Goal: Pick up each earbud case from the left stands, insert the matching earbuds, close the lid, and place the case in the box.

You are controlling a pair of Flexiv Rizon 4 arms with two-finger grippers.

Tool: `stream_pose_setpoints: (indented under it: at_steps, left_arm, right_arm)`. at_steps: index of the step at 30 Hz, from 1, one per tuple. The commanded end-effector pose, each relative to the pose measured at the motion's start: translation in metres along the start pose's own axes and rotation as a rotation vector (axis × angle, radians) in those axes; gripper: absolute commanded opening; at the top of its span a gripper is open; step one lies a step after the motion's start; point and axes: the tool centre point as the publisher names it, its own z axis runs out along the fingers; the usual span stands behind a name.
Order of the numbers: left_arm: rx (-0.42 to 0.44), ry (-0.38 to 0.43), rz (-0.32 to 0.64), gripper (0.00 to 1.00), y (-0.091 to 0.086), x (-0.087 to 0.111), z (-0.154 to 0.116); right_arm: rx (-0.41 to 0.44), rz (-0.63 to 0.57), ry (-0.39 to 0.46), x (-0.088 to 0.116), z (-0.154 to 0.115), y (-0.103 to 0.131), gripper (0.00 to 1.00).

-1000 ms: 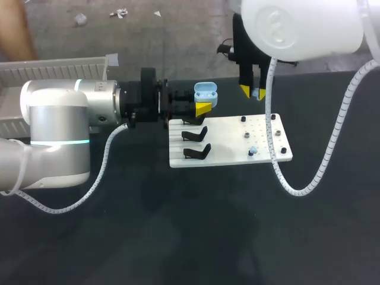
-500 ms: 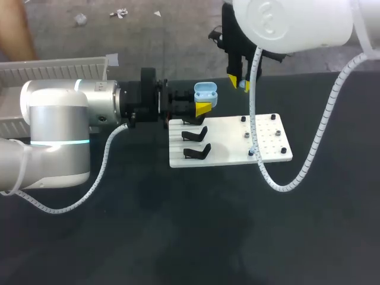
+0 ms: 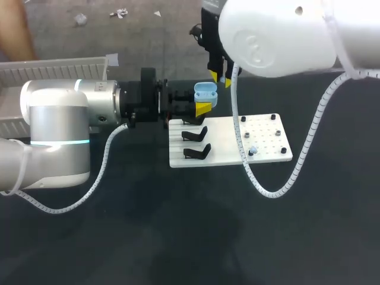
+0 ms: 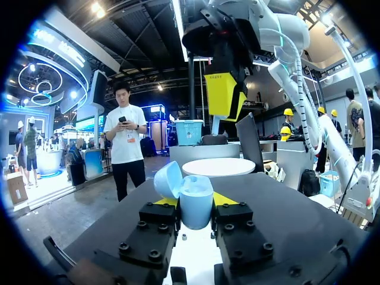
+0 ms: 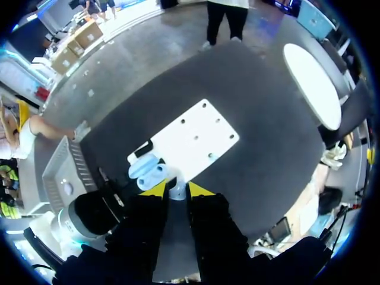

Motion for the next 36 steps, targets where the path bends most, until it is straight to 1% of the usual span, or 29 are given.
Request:
stream_pose_setpoints:
  at_steps: [1,4,20,36]
  left_arm:
    - [-0.006,-0.005,0.004,0.00,-0.002,0.001,0.000]
    - [-0.006,-0.005,0.004,0.00,-0.002,0.001,0.000]
    - [-0.006,-0.005,0.004,0.00,-0.002,0.001,0.000]
    - [-0.006,-0.005,0.004,0.00,-0.002,0.001,0.000]
  right_arm:
    - [0.004,-0.007,-0.004,0.003,0.006,0.006,0.00]
    - [0.013,-0.026,-0.006,0.006,0.010,0.011,0.00]
    - [0.004,-0.050,0.009,0.005,0.025,0.025,0.00]
    - [0.011,-0.083,0.024,0.003,0.036,0.028,0.00]
